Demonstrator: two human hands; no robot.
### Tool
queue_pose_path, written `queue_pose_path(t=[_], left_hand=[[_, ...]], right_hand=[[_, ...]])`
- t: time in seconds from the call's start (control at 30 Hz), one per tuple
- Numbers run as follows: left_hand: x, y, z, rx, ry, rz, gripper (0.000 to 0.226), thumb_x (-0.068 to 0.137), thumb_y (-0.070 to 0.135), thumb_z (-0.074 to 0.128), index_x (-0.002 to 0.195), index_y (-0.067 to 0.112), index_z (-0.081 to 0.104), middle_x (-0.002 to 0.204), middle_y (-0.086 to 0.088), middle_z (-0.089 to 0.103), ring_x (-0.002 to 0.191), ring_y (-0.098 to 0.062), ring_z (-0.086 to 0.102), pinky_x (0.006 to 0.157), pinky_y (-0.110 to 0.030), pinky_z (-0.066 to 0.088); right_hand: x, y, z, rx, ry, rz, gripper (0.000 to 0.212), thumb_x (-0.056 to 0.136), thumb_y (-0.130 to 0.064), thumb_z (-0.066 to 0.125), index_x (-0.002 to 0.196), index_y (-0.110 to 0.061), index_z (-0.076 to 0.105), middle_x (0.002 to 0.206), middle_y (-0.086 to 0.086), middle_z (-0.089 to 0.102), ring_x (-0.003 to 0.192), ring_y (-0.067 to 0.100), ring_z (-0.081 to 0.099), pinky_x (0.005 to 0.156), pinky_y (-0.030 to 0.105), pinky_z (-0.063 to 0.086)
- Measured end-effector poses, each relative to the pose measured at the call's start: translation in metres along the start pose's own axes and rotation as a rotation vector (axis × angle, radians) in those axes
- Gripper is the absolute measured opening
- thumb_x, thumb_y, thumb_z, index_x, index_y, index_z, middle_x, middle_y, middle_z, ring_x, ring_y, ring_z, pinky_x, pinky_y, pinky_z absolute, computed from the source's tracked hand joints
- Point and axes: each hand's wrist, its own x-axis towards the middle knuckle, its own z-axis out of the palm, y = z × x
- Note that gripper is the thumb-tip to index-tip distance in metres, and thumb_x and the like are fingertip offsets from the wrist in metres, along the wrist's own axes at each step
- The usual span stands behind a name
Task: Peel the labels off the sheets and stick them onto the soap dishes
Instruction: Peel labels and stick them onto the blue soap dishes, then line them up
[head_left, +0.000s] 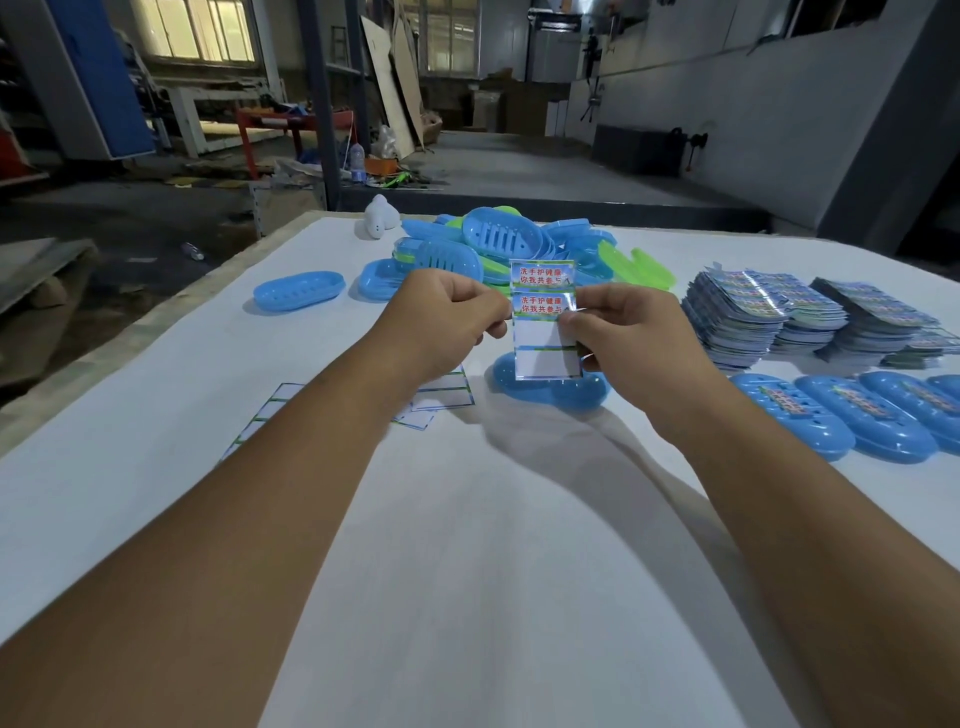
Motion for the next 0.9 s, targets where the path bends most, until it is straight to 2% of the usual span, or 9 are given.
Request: queue_pose_path(t=[0.1, 0.23, 0.3, 0.33, 0.43, 0.5, 0.6, 0.7, 0.9], left_hand=[[0.0, 0.0, 0.0, 0.0, -0.014, 0.013, 0.022, 0.09, 0.028, 0.066, 0.07, 0.02, 0.075, 0.067, 0.012, 0.072, 0.066, -0.004, 0.058, 0.068, -0.026, 0.047], [0.0, 0.001, 0.001, 0.016, -0.019, 0.035, 0.022, 0.091, 0.028, 0.065, 0.072, 0.021, 0.073, 0.065, 0.014, 0.071, 0.059, 0.003, 0.056, 0.064, -0.023, 0.045], [-0.001, 0.001, 0.003, 0.025, -0.025, 0.052, 0.022, 0.091, 0.028, 0.065, 0.072, 0.021, 0.073, 0.065, 0.015, 0.07, 0.057, 0.005, 0.056, 0.062, -0.021, 0.044], [-0.001, 0.001, 0.004, 0.024, -0.03, 0.062, 0.022, 0.091, 0.027, 0.065, 0.072, 0.02, 0.073, 0.066, 0.013, 0.071, 0.058, 0.004, 0.056, 0.063, -0.021, 0.045], [-0.002, 0.0, 0.007, 0.017, -0.05, 0.088, 0.02, 0.09, 0.025, 0.066, 0.073, 0.02, 0.073, 0.067, 0.009, 0.071, 0.061, 0.001, 0.056, 0.066, -0.023, 0.048], [-0.003, 0.0, 0.009, 0.012, -0.068, 0.112, 0.017, 0.091, 0.024, 0.066, 0.076, 0.019, 0.073, 0.066, 0.01, 0.071, 0.06, 0.002, 0.057, 0.065, -0.021, 0.05], [-0.005, 0.0, 0.012, 0.021, -0.086, 0.153, 0.015, 0.092, 0.021, 0.067, 0.078, 0.019, 0.074, 0.066, 0.012, 0.071, 0.061, 0.003, 0.06, 0.064, -0.016, 0.052], [-0.006, 0.0, 0.013, 0.039, -0.085, 0.174, 0.016, 0.093, 0.021, 0.067, 0.079, 0.024, 0.073, 0.068, 0.012, 0.072, 0.065, 0.003, 0.064, 0.064, -0.012, 0.053], [-0.009, 0.003, 0.017, 0.058, -0.081, 0.183, 0.014, 0.093, 0.019, 0.066, 0.081, 0.02, 0.074, 0.078, 0.002, 0.075, 0.08, -0.016, 0.07, 0.079, -0.029, 0.058]], right_hand=[[0.001, -0.002, 0.0, -0.018, 0.004, 0.023, 0.022, 0.094, -0.011, 0.066, 0.084, -0.029, 0.069, 0.073, -0.019, 0.076, 0.065, -0.002, 0.071, 0.055, 0.02, 0.056], [0.002, 0.001, 0.0, -0.036, 0.043, 0.066, 0.015, 0.092, -0.019, 0.072, 0.098, -0.032, 0.067, 0.078, -0.011, 0.078, 0.063, 0.005, 0.067, 0.075, 0.041, 0.061], [0.002, 0.003, -0.001, -0.067, 0.085, 0.055, 0.023, 0.088, -0.027, 0.077, 0.106, -0.03, 0.063, 0.08, -0.009, 0.077, 0.064, 0.003, 0.065, 0.072, 0.039, 0.06], [0.002, 0.004, -0.001, -0.111, 0.11, 0.026, 0.024, 0.086, -0.03, 0.079, 0.104, -0.029, 0.062, 0.079, -0.009, 0.075, 0.061, -0.001, 0.062, 0.065, 0.032, 0.058], [0.0, 0.002, -0.001, -0.188, 0.118, -0.051, 0.018, 0.084, -0.032, 0.082, 0.077, -0.024, 0.067, 0.062, -0.013, 0.066, 0.047, -0.003, 0.05, 0.05, 0.015, 0.04], [-0.003, 0.0, 0.001, -0.183, 0.081, -0.058, 0.024, 0.085, -0.032, 0.08, 0.066, -0.021, 0.071, 0.056, -0.011, 0.066, 0.048, 0.001, 0.05, 0.053, 0.021, 0.041], [-0.007, -0.005, 0.004, -0.194, 0.047, -0.054, 0.024, 0.084, -0.039, 0.079, 0.068, -0.022, 0.077, 0.069, 0.001, 0.075, 0.06, 0.011, 0.06, 0.061, 0.033, 0.049], [-0.008, -0.008, 0.004, -0.219, 0.054, -0.048, 0.025, 0.085, -0.04, 0.076, 0.066, -0.025, 0.077, 0.069, 0.0, 0.075, 0.062, 0.014, 0.068, 0.057, 0.031, 0.05], [-0.01, -0.011, 0.006, -0.265, 0.073, -0.046, 0.017, 0.081, -0.03, 0.068, 0.067, -0.032, 0.077, 0.064, -0.003, 0.074, 0.066, 0.017, 0.073, 0.056, 0.029, 0.054]])
